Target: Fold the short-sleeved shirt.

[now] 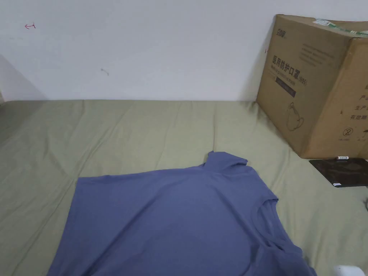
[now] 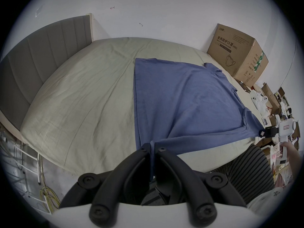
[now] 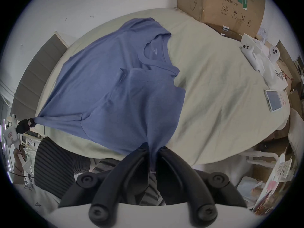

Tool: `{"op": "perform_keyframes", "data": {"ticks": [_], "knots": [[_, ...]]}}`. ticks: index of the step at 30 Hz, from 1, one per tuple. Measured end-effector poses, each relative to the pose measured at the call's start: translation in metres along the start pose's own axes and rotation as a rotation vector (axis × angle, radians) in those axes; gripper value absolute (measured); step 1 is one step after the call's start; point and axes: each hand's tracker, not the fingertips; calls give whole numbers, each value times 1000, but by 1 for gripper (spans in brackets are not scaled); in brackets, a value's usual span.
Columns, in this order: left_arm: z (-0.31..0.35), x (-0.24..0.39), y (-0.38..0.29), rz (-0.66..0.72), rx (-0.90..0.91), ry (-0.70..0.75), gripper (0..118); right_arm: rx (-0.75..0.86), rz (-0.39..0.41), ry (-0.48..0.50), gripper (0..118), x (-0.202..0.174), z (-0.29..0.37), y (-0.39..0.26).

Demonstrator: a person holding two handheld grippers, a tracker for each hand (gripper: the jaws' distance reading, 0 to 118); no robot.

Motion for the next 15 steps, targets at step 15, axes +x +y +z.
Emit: {"op": "perform_keyframes", "data": {"ticks": [15], "knots": [[-64,-13,109,-84,12,53,4,93,-102,153,6,-20,26,147]]}}
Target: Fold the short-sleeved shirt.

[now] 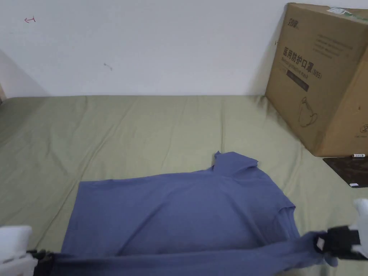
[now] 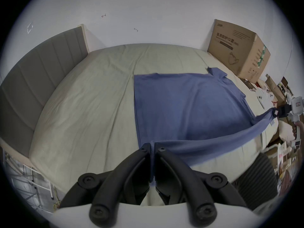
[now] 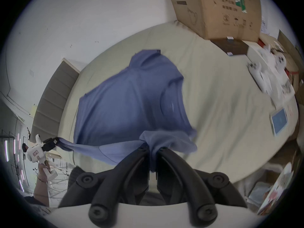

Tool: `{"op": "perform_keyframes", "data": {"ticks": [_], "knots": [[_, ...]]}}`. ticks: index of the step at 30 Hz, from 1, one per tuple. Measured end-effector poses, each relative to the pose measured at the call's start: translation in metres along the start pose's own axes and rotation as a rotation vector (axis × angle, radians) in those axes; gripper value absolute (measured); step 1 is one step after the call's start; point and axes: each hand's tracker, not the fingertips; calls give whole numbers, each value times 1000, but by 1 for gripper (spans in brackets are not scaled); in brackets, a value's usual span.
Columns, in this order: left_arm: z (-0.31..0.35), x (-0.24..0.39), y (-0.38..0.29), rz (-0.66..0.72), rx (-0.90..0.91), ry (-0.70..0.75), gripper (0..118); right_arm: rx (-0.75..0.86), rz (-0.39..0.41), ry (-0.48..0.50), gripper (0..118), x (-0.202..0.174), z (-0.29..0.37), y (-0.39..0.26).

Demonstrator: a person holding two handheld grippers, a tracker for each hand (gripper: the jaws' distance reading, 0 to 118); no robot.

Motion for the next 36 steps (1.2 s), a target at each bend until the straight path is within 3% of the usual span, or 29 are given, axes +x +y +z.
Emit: {"op": "perform_keyframes", "data": {"ticks": [2,6,7,8,9,10,11,16,19,23,26,27,28,29,30,31,32,34,36], "knots": [[-28,-6,27,61,-20,-2,4,6,-15,-1,6,-5,-22,35],[-78,-15,62,109,-26,-23,5,0,-154,18,6,3,-79,85],[-88,-17,66,117,-28,-29,12,-1,-178,7,6,7,-91,92],[-97,-19,68,129,-35,-31,40,-3,-207,-10,16,8,-103,97],[-105,-21,70,154,-38,-40,67,-2,-236,-22,43,8,-114,101],[-114,-28,70,190,-45,-40,84,21,-257,-42,82,8,-119,100],[-118,-31,68,230,-49,-57,89,54,-268,-65,109,11,-121,98],[-104,-31,64,245,-5,-97,89,114,-289,-45,110,4,-107,81],[-76,-13,64,219,53,-121,90,212,-183,-62,110,-14,-84,66],[-13,17,47,231,300,-169,90,434,-8,-45,110,-53,-34,24],[26,34,18,227,503,-147,88,629,156,34,107,-84,0,-24],[38,42,8,221,568,-129,84,698,223,50,103,-89,4,-38],[46,48,1,217,610,-101,73,752,265,41,95,-98,10,-51],[53,55,-5,212,654,-91,44,809,294,1,71,-109,14,-63],[58,61,-7,204,681,-77,15,846,310,-41,39,-120,15,-71],[59,68,-8,192,690,-42,0,867,311,-74,5,-129,13,-78],[60,75,-8,179,682,16,0,867,304,-80,0,-135,11,-79],[60,78,-3,175,667,-34,0,865,263,-4,0,-138,8,-81],[62,83,3,169,653,-39,0,853,250,-20,0,-144,5,-77]]}}
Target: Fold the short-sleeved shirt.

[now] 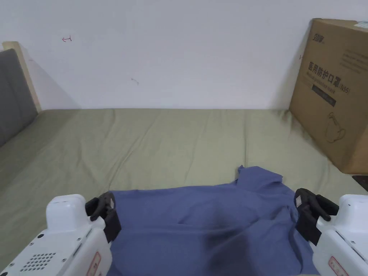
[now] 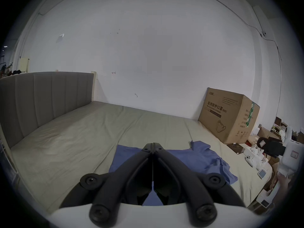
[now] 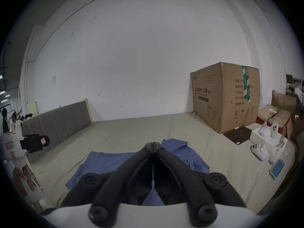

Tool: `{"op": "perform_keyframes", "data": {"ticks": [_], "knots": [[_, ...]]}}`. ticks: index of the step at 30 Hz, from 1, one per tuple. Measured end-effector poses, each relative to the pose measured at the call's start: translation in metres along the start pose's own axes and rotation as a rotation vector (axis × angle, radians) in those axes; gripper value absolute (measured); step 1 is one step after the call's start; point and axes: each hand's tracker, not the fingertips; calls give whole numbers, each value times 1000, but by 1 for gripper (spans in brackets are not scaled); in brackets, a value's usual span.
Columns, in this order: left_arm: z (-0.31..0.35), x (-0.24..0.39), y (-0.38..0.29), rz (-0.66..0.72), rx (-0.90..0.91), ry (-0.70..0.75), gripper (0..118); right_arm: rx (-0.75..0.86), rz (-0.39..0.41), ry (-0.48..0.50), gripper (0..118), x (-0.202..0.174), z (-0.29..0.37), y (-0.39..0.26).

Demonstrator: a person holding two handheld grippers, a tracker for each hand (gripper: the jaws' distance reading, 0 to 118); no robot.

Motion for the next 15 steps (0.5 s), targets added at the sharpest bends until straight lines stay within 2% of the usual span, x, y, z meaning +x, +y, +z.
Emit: {"op": "perform_keyframes", "data": {"ticks": [2,4,7,9,10,12,13,15], "knots": [[3,3,8,-21,3,27,0,10,7,-12,0,0,0,0],[-5,-12,20,21,-83,-12,0,39,10,-10,0,1,3,6],[-45,-49,27,132,-460,0,0,39,40,-23,0,4,-6,15],[-79,-85,8,232,-778,46,0,-82,26,-4,0,8,-23,18],[-92,-96,-1,261,-876,51,0,-113,-2,22,0,11,-28,17],[-102,-117,-27,245,-906,72,0,-120,-62,87,0,14,-30,16],[-107,-124,-35,239,-914,109,12,-126,-68,94,0,14,-32,15],[-116,-137,-61,259,-946,167,106,-139,-62,88,0,14,-34,14]]}}
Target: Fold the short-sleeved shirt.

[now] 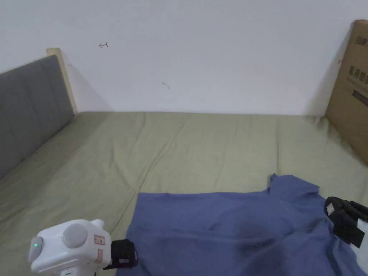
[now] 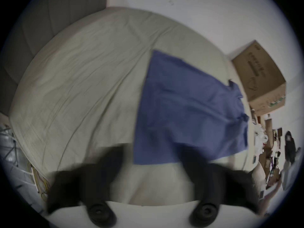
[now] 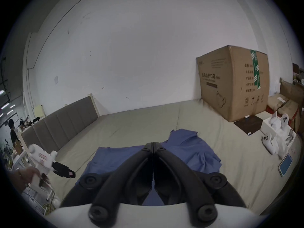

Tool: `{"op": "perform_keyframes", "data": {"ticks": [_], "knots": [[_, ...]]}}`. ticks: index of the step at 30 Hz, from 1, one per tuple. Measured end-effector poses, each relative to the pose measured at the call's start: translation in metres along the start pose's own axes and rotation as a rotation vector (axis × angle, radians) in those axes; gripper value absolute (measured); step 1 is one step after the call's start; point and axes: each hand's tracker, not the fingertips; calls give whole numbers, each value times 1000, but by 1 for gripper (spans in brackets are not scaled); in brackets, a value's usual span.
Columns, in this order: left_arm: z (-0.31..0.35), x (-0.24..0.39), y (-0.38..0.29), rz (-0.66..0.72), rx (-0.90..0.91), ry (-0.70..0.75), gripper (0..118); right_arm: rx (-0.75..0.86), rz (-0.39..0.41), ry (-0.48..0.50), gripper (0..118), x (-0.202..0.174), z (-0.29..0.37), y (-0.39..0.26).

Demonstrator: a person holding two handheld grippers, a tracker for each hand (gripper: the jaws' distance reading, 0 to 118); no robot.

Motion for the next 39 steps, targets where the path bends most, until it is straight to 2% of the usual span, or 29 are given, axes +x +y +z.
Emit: {"op": "perform_keyframes", "data": {"ticks": [1,2,4,6,8,9,11,13,15,16,17,18,20,21,23,24,25,26,27,28,29,30,33,34,36,37,38,39], "knots": [[-8,-4,-2,-4,6,-13,118,-12,2,0,0,0,-2,0],[-13,-6,-3,4,23,-34,114,-28,8,-4,0,0,-4,0],[-35,-7,-7,2,-14,-11,114,-23,4,-5,0,1,-3,0],[-57,-2,-17,-60,-59,6,118,23,9,-88,0,2,0,3],[-69,11,-28,-182,-23,74,118,111,-39,-126,0,7,7,10],[-71,13,-30,-199,-22,124,118,171,-65,-127,0,11,12,15],[-70,13,-30,-119,8,115,118,284,-80,-162,0,18,18,22],[-67,16,-33,-126,10,122,117,388,-60,-207,0,25,19,23],[-58,25,-38,-185,78,169,94,273,-136,-225,0,37,13,27],[-51,32,-42,-250,125,191,72,196,-188,-202,0,44,10,28],[-43,38,-46,-296,162,209,21,142,-241,-164,0,54,7,27],[-35,44,-48,-335,188,190,7,164,-323,-87,0,66,6,21],[-17,57,-53,-376,205,138,7,131,-403,-132,0,81,4,17],[-11,59,-51,-370,195,85,7,103,-433,-115,0,90,1,15],[-6,55,-42,-368,217,87,7,20,-440,-128,0,108,-9,12],[-1,54,-38,-357,223,89,7,-48,-417,-151,2,117,-18,10],[3,51,-34,-328,228,73,7,-116,-400,-186,21,125,-26,7],[8,48,-30,-286,223,43,7,-232,-409,-181,76,136,-39,3],[11,45,-26,-262,216,20,7,-387,-431,-151,112,149,-54,-3],[13,43,-24,-254,214,11,7,-536,-437,-110,117,160,-63,-14],[14,43,-23,-266,214,19,7,-616,-441,-185,117,171,-74,-20],[13,44,-24,-277,216,28,7,-688,-430,-169,117,180,-85,-29],[11,47,-24,-299,202,41,7,-813,-269,-287,117,192,-111,-61],[9,46,-24,-294,194,41,7,-830,-242,-304,117,198,-116,-67],[5,43,-24,-277,181,44,7,-894,-267,-344,115,211,-119,-79],[4,41,-24,-266,176,45,7,-919,-313,-346,107,216,-118,-85],[2,39,-24,-257,167,45,7,-942,-333,-333,93,217,-116,-90],[1,39,-25,-255,159,49,7,-936,-245,-363,86,210,-114,-90]]}}
